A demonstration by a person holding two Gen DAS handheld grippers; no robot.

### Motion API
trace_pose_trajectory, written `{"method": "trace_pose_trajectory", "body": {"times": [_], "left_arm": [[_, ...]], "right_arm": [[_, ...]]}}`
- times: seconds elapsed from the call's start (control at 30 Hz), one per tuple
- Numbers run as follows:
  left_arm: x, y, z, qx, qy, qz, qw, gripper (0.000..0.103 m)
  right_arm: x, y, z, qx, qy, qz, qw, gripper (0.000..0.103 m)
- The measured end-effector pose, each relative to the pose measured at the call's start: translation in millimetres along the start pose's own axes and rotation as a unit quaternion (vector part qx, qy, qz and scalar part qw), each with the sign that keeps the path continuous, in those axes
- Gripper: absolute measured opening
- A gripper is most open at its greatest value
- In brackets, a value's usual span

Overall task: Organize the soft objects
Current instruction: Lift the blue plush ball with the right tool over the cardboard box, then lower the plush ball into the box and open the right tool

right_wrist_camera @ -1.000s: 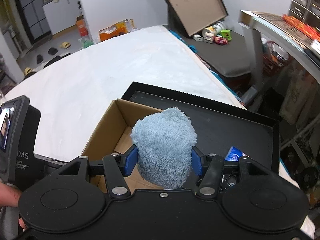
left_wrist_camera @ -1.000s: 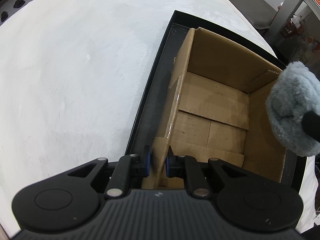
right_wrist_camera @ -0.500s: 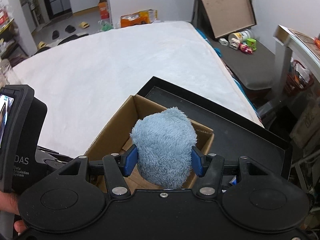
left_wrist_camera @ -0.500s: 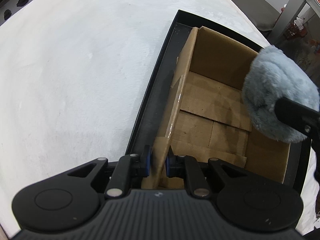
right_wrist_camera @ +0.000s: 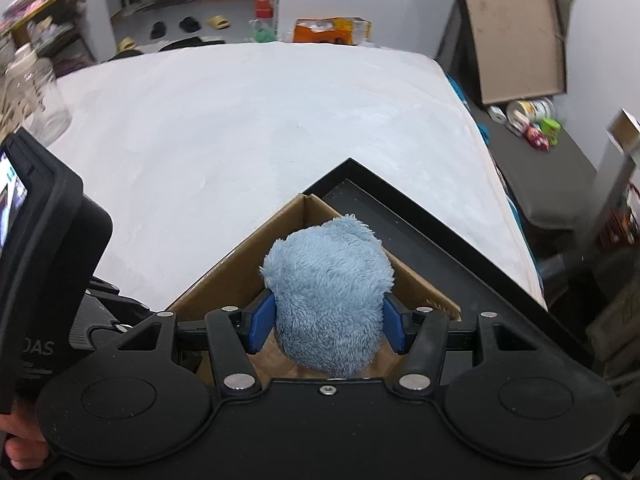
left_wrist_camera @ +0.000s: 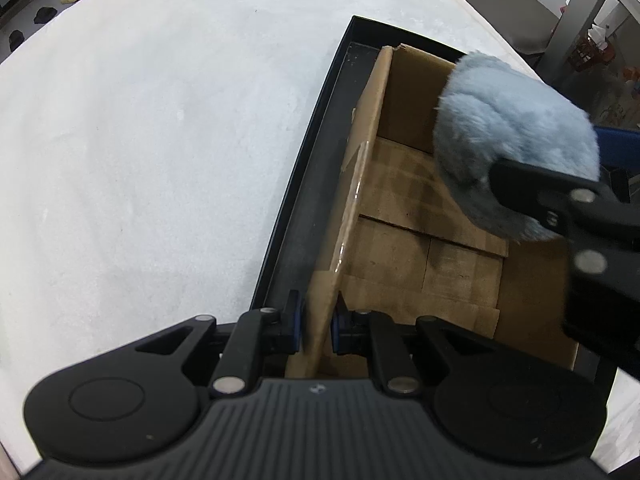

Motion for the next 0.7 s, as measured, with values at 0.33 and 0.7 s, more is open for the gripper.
{"method": "trace_pose_trajectory", "body": {"times": [0.33, 0.7], "left_arm": [[3.6, -1.5, 0.1, 0.002, 0.008, 0.004, 1.0000, 0.013], [3.2, -2.4, -1.4, 0.007, 0.009, 0.004, 0.9999, 0.013]], "right_arm": [[9.3, -3.9, -22.5, 0.012, -0.005, 0.027, 1.000, 0.055], [9.0, -3.6, -36.2, 0.019, -0.016, 0.014, 1.000, 0.059]]}}
Point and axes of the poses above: each gripper's, at about its wrist camera, not at the fingertips, and z roughly against the way its jaws point, x to its left, y to its underside, the point moved 10 cm from there along -z, roughly the way its jaws point, and after that the axes turned 15 degrees about x, right-handed, at the moved point
